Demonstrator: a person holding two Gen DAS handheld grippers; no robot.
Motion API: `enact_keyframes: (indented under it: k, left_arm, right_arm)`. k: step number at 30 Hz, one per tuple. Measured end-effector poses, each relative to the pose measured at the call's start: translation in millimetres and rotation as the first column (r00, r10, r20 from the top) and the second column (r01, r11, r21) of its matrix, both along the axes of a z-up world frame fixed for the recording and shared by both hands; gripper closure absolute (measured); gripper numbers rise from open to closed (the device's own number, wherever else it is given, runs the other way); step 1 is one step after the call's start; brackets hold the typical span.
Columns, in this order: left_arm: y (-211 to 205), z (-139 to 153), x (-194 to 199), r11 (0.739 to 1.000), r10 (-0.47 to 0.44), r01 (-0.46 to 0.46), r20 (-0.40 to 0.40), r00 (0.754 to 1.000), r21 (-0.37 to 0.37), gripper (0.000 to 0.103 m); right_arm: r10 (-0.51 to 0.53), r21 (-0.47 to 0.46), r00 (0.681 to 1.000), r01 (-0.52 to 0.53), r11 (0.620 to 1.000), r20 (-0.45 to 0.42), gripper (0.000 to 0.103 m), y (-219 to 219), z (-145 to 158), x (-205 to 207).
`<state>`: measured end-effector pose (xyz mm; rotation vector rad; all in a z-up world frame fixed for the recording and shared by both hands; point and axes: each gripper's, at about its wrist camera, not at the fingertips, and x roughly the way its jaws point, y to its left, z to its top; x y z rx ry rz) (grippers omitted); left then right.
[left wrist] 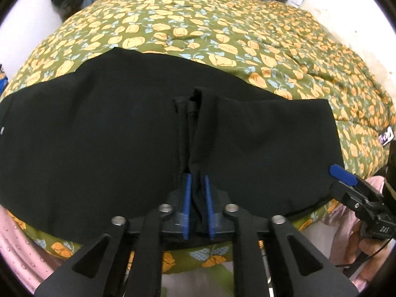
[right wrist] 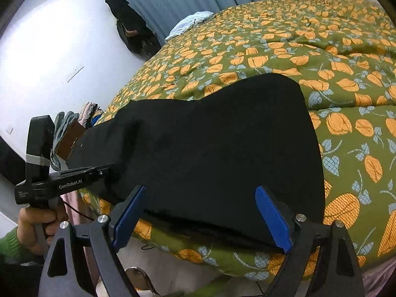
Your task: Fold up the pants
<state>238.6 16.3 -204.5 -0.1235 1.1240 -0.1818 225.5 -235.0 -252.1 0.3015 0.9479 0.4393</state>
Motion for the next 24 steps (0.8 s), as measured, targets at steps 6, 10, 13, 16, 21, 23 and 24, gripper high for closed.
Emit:
enact_keyframes:
  k: [6,10,13,16,21,23,24]
  left_arm:
    - [-1.3,5.5,-2.2,0.995,0.035,-0.036,0.007,0.999,0.092,0.04]
    - [1.6,3.5,-0.5,0.993,0.054,-0.052,-0.018,0.998,0.106,0.038]
    - [0.8,2.2,-0.5,0.991,0.058,-0.055,-0.023,0.998,0.126,0.035]
    - [-0.5,1.8,-0.2,0.988,0.057,-0.053,-0.023,0.998,0.144,0.033]
    - [-1.3,0.5,0.3,0.986,0.057,-0.053,-0.025,0.998,0.16,0.031]
    - [-0.3,-0.1,0.7,0.986,0.062,-0.057,-0.028,0.998,0.158,0.029]
    - [0.3,-0.4,0.9,0.986,0.064,-0.059,-0.029,0.997,0.157,0.029]
  right_arm:
    - [-0.002,-0.004,1.0,0.002,1.0,0.005,0.011,1.2,-1.4,-2.3]
    - [0.001,-0.011,1.0,-0.001,1.0,0.007,0.01,2.6,-1.1,-1.2]
    - [0.003,-0.014,1.0,-0.003,1.0,0.01,0.01,3.6,-1.3,-3.0]
    - [0.004,-0.017,1.0,-0.004,1.0,0.012,0.009,3.8,-1.6,-3.5]
    - [0.01,-0.023,1.0,-0.01,1.0,0.013,0.007,5.5,-2.5,-2.9]
    - [0.015,-0.029,1.0,-0.015,0.999,0.016,0.006,6.7,-3.0,-3.3]
    - [0.017,-0.032,1.0,-0.016,0.999,0.017,0.006,7.3,-3.0,-3.5]
